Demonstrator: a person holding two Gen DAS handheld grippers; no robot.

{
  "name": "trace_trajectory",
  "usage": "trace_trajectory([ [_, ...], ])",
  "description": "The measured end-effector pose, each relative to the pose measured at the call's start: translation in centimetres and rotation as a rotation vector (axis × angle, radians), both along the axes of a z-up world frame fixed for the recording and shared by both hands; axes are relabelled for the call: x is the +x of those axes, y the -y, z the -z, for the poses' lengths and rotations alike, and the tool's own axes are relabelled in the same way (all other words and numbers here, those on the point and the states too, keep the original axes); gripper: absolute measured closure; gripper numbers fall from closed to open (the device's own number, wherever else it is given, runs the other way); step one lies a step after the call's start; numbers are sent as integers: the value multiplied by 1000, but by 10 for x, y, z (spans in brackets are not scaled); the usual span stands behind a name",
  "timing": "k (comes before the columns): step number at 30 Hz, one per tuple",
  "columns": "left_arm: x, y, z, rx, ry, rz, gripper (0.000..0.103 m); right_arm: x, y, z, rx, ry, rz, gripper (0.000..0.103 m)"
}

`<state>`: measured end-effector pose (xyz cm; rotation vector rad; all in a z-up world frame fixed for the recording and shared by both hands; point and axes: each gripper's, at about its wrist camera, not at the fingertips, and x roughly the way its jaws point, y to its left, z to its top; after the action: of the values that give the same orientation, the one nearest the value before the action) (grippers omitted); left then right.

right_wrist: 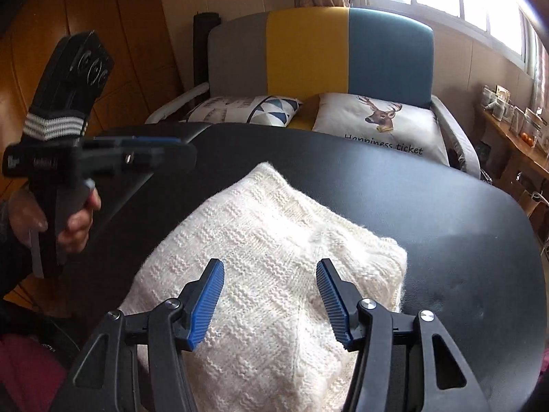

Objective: Fold clothes

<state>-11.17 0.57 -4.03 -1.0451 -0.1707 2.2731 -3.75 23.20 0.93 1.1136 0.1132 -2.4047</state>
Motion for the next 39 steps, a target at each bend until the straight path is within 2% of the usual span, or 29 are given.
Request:
trace_trajectory([
  [2,-26,5,0,25,10,25,1,0,-1,6,-20,29,2,46],
  [7,-63,-16,9,76,78,193,1,15,6,13,-94,43,-41,46],
  [11,-76,-44,39,-12,132,269,1,18,25,21,-121,54,-105,46],
  [14,-92,-55,77,-134,197,238,1,21,46,34,-56,63,-132,45],
  [16,-101,-59,109,-211,268,215,1,22,55,51,5,89,-127,45],
  [17,-101,-60,119,-233,270,209,0,27,58,57,42,64,-132,45],
  [19,-93,-64,119,-248,201,209,0,39,63,64,97,7,-148,44],
  [22,-95,-70,120,-258,191,205,0,43,63,68,95,-24,-137,44],
  [24,-96,-67,115,-237,186,201,1,44,60,69,74,-30,-135,44],
  [27,-100,-34,91,-82,170,144,6,47,55,70,44,-42,-134,43],
  [31,-87,-1,58,106,132,233,7,47,54,70,28,-54,-130,43],
  [33,-81,-6,57,115,147,304,7,47,54,70,25,-56,-129,43],
  [37,-83,-38,70,71,218,386,7,47,54,70,17,-56,-122,42],
  [38,-85,-50,80,17,228,390,7,47,54,69,14,-56,-120,42],
  [39,-87,-62,93,-69,225,379,7,47,53,69,11,-54,-117,42],
])
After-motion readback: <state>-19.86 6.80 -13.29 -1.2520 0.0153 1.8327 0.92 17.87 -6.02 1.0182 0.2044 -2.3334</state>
